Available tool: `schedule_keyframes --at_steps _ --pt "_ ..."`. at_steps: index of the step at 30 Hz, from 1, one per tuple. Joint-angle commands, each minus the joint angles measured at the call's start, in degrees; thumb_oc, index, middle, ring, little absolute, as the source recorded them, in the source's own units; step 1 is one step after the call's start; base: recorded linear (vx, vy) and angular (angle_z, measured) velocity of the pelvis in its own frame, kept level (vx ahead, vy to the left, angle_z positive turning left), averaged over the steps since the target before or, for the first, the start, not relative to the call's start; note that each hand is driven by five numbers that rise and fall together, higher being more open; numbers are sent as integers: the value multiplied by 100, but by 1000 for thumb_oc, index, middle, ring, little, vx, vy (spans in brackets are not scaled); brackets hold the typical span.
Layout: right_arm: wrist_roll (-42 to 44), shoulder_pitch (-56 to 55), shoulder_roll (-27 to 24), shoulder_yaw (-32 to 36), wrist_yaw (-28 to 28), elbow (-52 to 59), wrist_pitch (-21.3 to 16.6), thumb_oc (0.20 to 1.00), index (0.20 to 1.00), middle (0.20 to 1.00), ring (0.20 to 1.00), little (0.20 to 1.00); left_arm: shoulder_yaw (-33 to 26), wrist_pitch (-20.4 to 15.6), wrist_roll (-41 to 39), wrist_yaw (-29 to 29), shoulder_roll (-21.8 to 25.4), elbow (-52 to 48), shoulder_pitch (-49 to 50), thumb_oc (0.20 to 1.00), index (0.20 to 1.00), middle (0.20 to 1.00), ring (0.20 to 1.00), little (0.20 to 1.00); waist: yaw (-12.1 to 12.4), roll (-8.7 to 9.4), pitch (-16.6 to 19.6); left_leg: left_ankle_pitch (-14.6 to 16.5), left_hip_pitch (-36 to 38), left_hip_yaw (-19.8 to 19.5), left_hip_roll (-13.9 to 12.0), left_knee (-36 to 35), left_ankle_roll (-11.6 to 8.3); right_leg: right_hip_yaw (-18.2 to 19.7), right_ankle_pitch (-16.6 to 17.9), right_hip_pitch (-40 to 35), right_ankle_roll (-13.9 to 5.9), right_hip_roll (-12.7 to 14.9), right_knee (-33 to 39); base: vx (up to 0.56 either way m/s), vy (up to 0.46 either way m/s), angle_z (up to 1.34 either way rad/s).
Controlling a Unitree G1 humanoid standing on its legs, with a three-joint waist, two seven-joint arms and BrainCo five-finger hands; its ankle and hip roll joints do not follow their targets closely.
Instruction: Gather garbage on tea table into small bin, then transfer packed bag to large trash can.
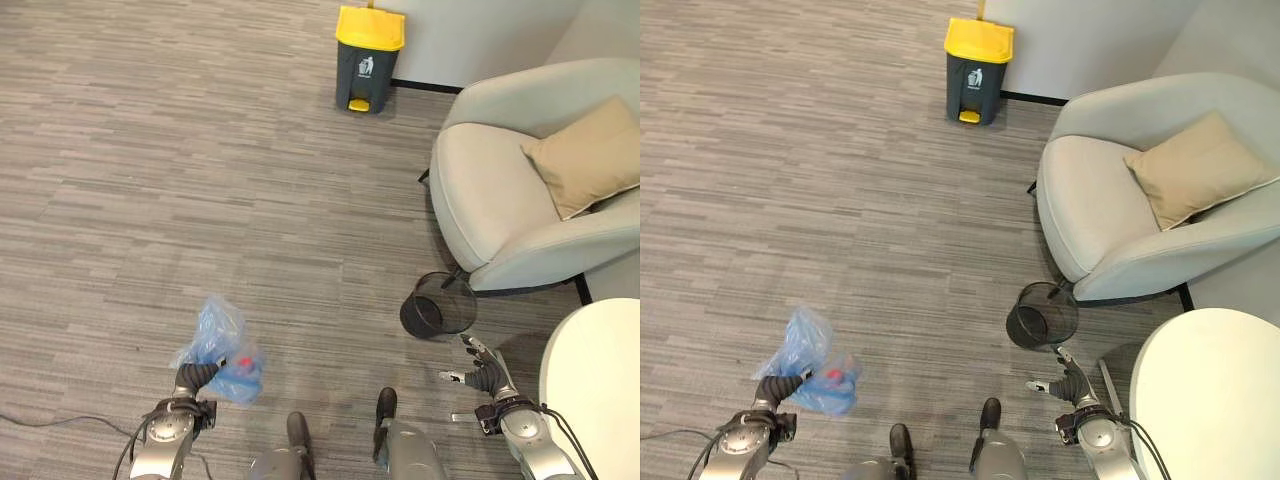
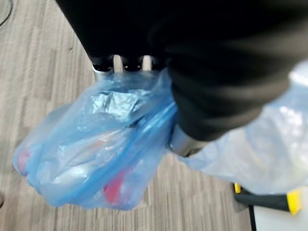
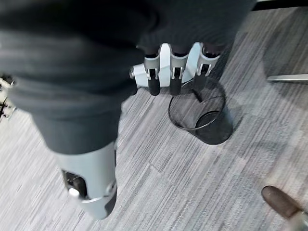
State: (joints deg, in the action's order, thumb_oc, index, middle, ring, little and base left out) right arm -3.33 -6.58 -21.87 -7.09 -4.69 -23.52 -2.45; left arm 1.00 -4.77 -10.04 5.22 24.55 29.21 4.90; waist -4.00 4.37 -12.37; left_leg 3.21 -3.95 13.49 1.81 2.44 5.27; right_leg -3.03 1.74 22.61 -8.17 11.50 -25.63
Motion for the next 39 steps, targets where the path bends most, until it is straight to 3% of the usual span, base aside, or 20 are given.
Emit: schedule_keyframes --at_steps 1,3,7,10,11,12,14,17,19,21,22,23,24,25,27,31,33,36,38,39 --pt "86 262 -223 -57 -106 130 -179 1000 1000 1000 1000 1000 -60 -309 151 101 276 -449 -86 200 200 200 200 200 5 -70 -66 558 21 -221 -55 255 -269 -238 -401 -710 131 -474 794 374 -8 16" --pt "102 221 -257 -79 -98 91 -181 1000 1000 1000 1000 1000 76 -314 130 99 167 -370 -220 200 200 200 200 200 -137 -80 -108 709 444 -513 89 91 -326 -424 -172 -290 52 -670 1229 537 -114 19" --pt "142 26 -314 10 -114 88 -216 1000 1000 1000 1000 1000 188 -337 146 22 95 -444 -193 200 200 200 200 200 -278 -56 46 895 635 -779 114 273 -501 -299 -267 -623 186 -788 1476 355 -205 87" --pt "144 -97 -417 84 -110 124 -249 1000 1000 1000 1000 1000 179 -317 133 -24 26 -454 -105 200 200 200 200 200 -370 -144 173 388 557 -738 -235 1040 -934 -316 -413 -997 403 -924 1620 356 -316 88" --pt "147 -121 -477 112 -82 140 -232 1000 1000 1000 1000 1000 189 -295 113 -71 27 -511 -82 200 200 200 200 200 -396 -86 170 85 293 -644 -387 1735 -997 -306 -491 -1179 521 -936 1692 379 -374 3" --pt "179 -129 -551 145 -124 147 -233 1000 1000 1000 1000 1000 202 -293 100 -53 0 -476 -98 200 200 200 200 200 -395 -38 139 -36 25 -578 -497 2213 -948 -247 -612 -1328 631 -974 1713 426 -322 -30" --pt "160 -5 -640 147 -161 50 -187 1000 1000 1000 1000 1000 239 -268 97 -66 -48 -466 -102 200 200 200 200 200 -225 55 64 415 -741 -678 -373 1964 -737 -18 -795 -1607 579 -892 1814 528 -113 -73" --pt "165 57 -620 112 -246 -125 -224 1000 1000 1000 1000 1000 255 -281 132 -3 -11 -433 -138 200 200 200 200 200 82 -23 53 -656 -1707 -1155 -239 509 -962 262 -1090 -2192 553 -1069 1963 605 69 -122" --pt "128 75 -523 75 -251 -324 -175 1000 1000 1000 1000 1000 293 -288 132 31 -7 -449 -159 200 200 200 200 200 226 -7 124 -1004 -2016 -1222 -246 221 -1038 628 -1274 -2666 506 -1032 1953 835 268 -153" --pt "111 72 -507 68 -203 -313 -182 1000 1000 1000 1000 1000 302 -301 150 -26 0 -516 -95 200 200 200 200 200 270 3 179 -936 -1943 -1232 -239 286 -989 745 -1367 -2857 431 -961 1934 666 339 -92" --pt "119 54 -379 84 -118 -299 -181 1000 1000 1000 1000 1000 375 -280 184 -95 43 -512 -123 200 200 200 200 200 203 162 329 -720 -1710 -1087 -78 574 -764 905 -767 -2726 190 -595 1206 556 323 -42" --pt "119 56 -379 86 -118 -298 -180 1000 1000 1000 1000 1000 376 -280 184 -95 42 -510 -127 200 200 200 200 200 216 147 336 -736 -1721 -1084 -98 562 -766 917 -747 -2707 191 -613 1211 748 431 -88" --pt "94 155 -331 28 -93 -286 -172 1000 1000 1000 1000 1000 366 -273 162 -78 104 -532 -176 200 200 200 200 200 187 220 296 -533 -1515 -971 -55 599 -611 1044 -135 -2365 102 -535 409 237 145 -108" --pt "113 262 -293 -40 -106 -258 -192 1000 1000 1000 1000 1000 337 -287 137 -32 119 -556 -211 200 200 200 200 200 214 204 267 -466 -1402 -879 -114 565 -552 1034 77 -2092 72 -540 185 363 198 -96" --pt "136 419 -251 -143 -100 -270 -190 1000 1000 1000 1000 1000 306 -300 129 13 162 -531 -259 200 200 200 200 200 239 196 245 -287 -1017 -749 -160 421 -499 705 34 -1716 121 -471 235 290 118 -63" --pt "174 554 -301 -250 -71 -247 -179 1000 1000 1000 1000 1000 283 -314 51 47 186 -515 -285 200 200 200 200 200 174 106 206 -16 -429 -680 -136 170 -479 103 -443 -1034 164 -716 930 329 53 9" --pt "200 574 -309 -288 -63 -197 -175 1000 1000 1000 1000 1000 236 -317 -3 36 104 -455 -263 200 200 200 200 200 59 112 88 307 66 -769 -26 220 -542 -232 -206 -792 97 -701 1811 606 -157 71" --pt "204 395 -331 -223 -43 -127 -187 1000 1000 1000 1000 1000 244 -326 41 -53 61 -518 -144 200 200 200 200 200 4 137 117 543 259 -906 28 381 -633 -3 -106 -946 150 -707 2015 328 -168 82" --pt "175 233 -387 -109 -55 -142 -201 1000 1000 1000 1000 1000 311 -304 42 -120 39 -562 -120 200 200 200 200 200 -86 98 186 484 124 -807 -208 925 -901 -84 -181 -1057 288 -670 1975 195 -262 99" --pt "202 182 -473 -70 -79 -140 -199 1000 1000 1000 1000 1000 368 -270 -21 -214 -13 -616 -104 200 200 200 200 200 -117 85 121 201 -341 -733 -458 2024 -983 -148 -314 -1235 489 -688 1963 112 -221 100"
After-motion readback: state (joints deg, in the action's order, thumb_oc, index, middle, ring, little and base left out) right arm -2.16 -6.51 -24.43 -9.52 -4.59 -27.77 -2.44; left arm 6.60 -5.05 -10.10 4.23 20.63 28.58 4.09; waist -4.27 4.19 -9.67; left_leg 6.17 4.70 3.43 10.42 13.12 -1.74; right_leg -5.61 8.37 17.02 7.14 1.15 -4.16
